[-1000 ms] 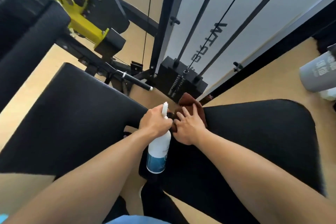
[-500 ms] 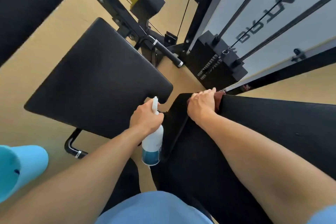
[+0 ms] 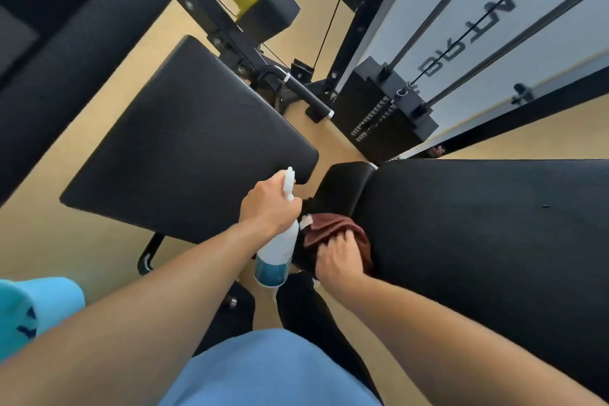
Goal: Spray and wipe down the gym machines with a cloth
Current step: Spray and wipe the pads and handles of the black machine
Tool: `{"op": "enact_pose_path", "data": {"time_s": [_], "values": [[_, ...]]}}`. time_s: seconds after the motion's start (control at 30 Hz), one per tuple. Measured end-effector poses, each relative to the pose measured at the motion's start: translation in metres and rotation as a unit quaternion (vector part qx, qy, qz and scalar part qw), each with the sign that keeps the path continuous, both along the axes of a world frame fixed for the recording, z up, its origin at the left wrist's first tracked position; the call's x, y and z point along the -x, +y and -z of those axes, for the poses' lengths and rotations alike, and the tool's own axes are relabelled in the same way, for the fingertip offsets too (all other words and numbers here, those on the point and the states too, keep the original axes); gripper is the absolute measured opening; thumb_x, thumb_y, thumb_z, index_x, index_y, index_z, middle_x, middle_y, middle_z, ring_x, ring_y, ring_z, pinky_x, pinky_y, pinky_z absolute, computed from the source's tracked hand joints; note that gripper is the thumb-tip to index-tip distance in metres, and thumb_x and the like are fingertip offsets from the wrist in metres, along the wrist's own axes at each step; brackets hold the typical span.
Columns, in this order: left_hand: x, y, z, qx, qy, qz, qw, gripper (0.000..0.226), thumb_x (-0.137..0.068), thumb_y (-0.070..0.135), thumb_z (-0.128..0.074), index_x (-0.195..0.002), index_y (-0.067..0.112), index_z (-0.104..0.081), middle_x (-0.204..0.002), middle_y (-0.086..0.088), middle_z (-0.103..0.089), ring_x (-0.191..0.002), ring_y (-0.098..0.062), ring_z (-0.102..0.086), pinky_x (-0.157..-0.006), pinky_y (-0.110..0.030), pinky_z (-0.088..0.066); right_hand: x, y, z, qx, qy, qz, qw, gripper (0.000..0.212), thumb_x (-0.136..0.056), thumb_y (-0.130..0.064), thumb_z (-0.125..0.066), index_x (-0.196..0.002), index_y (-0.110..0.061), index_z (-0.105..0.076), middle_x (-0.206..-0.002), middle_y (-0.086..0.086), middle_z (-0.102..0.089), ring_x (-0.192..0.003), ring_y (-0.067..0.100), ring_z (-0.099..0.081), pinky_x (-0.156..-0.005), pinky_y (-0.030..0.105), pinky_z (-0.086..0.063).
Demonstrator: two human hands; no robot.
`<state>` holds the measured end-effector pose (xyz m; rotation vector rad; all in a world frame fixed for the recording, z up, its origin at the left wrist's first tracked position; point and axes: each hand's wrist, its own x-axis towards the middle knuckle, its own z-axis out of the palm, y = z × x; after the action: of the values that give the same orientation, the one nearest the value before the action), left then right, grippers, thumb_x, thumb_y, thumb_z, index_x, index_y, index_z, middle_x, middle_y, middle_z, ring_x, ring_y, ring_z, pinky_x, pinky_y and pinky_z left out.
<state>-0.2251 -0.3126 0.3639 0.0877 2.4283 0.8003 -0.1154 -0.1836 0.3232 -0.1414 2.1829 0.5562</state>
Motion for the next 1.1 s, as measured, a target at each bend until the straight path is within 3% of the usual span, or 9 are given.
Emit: {"op": "enact_pose_path", "data": {"time_s": [0.07,0.2,0.37,0.5,0.57,0.67,0.83,1.0,1.1], "values": [[-0.002,-0.006,-0.001,0.001,0.006,0.023,1.0,0.034,-0.092,0.029,-0.058,-0.126,0.026,-0.056,-0.102,-0.001,-0.066,-0.083,-0.02,-0.063,-0.072,-0.037,-0.058,0.034,0.036,-0.015,-0.04,0.033,0.029,0.998,0.056,-0.11,-0.037,-0.029,-0.159,-0.009,-0.038,-0.167,0.017,-0.031,-0.155,0.038,-0.024,-0.127,0.054,-0.01],[-0.007,-0.016,-0.002,-0.01,0.018,0.07,0.997,0.035,-0.095,0.029,-0.058,-0.13,0.028,-0.053,-0.096,0.002,-0.063,-0.081,-0.018,-0.063,-0.066,-0.032,-0.054,0.104,0.095,-0.022,-0.09,0.09,0.115,0.985,0.065,-0.102,-0.051,-0.037,-0.155,-0.016,-0.046,-0.166,0.016,-0.034,-0.156,0.038,-0.02,-0.127,0.053,-0.007],[-0.017,-0.029,0.0,0.0,0.022,0.099,0.995,0.025,-0.095,0.026,-0.057,-0.119,0.025,-0.053,-0.079,0.008,-0.054,-0.064,-0.011,-0.052,-0.052,-0.024,-0.035,0.065,0.053,-0.005,-0.082,0.074,0.086,0.99,0.063,-0.102,-0.047,-0.039,-0.155,-0.015,-0.044,-0.164,0.02,-0.037,-0.156,0.041,-0.019,-0.128,0.057,-0.007],[-0.026,-0.031,-0.01,-0.006,0.011,0.128,0.992,0.036,-0.093,0.027,-0.057,-0.129,0.025,-0.051,-0.089,0.004,-0.058,-0.073,-0.016,-0.057,-0.059,-0.029,-0.043,0.003,-0.015,-0.017,-0.043,0.032,0.106,0.993,0.043,-0.106,-0.032,-0.04,-0.139,-0.011,-0.059,-0.144,0.023,-0.057,-0.139,0.044,-0.046,-0.121,0.057,-0.027],[-0.029,-0.032,-0.015,-0.014,0.007,0.134,0.991,0.034,-0.092,0.028,-0.057,-0.126,0.025,-0.052,-0.088,0.004,-0.059,-0.073,-0.016,-0.057,-0.062,-0.031,-0.044,-0.033,-0.046,-0.023,-0.043,0.003,0.082,0.996,0.042,-0.109,-0.028,-0.039,-0.142,-0.007,-0.054,-0.142,0.021,-0.058,-0.133,0.042,-0.051,-0.116,0.054,-0.035],[-0.03,-0.033,-0.017,-0.035,0.015,0.135,0.99,0.031,-0.093,0.03,-0.058,-0.123,0.026,-0.052,-0.091,0.003,-0.06,-0.076,-0.018,-0.06,-0.064,-0.033,-0.05,-0.05,-0.046,-0.02,-0.042,0.005,0.059,0.997,0.055,-0.111,-0.03,-0.033,-0.157,-0.001,-0.035,-0.161,0.022,-0.039,-0.149,0.041,-0.034,-0.124,0.054,-0.023],[-0.024,-0.035,-0.015,-0.037,0.031,0.132,0.99,0.025,-0.094,0.03,-0.058,-0.118,0.027,-0.052,-0.093,0.002,-0.063,-0.075,-0.016,-0.059,-0.06,-0.03,-0.046,0.005,0.012,-0.016,-0.037,0.059,0.123,0.99,0.066,-0.101,-0.053,-0.036,-0.159,-0.021,-0.04,-0.168,0.013,-0.03,-0.156,0.038,-0.016,-0.126,0.059,0.002],[-0.02,-0.038,-0.004,-0.018,0.061,0.128,0.99,0.024,-0.095,0.029,-0.058,-0.118,0.027,-0.051,-0.084,0.007,-0.056,-0.063,-0.01,-0.052,-0.052,-0.022,-0.034,0.094,0.1,-0.042,-0.098,0.121,0.187,0.97,0.084,-0.09,-0.076,-0.042,-0.161,-0.033,-0.034,-0.172,0.01,-0.017,-0.158,0.043,-0.004,-0.125,0.062,0.006],[-0.027,-0.041,0.0,-0.002,0.065,0.12,0.991,0.029,-0.096,0.029,-0.057,-0.123,0.026,-0.051,-0.085,0.005,-0.058,-0.063,-0.011,-0.054,-0.052,-0.023,-0.037,0.09,0.102,-0.047,-0.072,0.11,0.184,0.974,0.077,-0.093,-0.072,-0.039,-0.161,-0.036,-0.033,-0.174,0.006,-0.011,-0.158,0.045,0.007,-0.124,0.063,0.01]]}}
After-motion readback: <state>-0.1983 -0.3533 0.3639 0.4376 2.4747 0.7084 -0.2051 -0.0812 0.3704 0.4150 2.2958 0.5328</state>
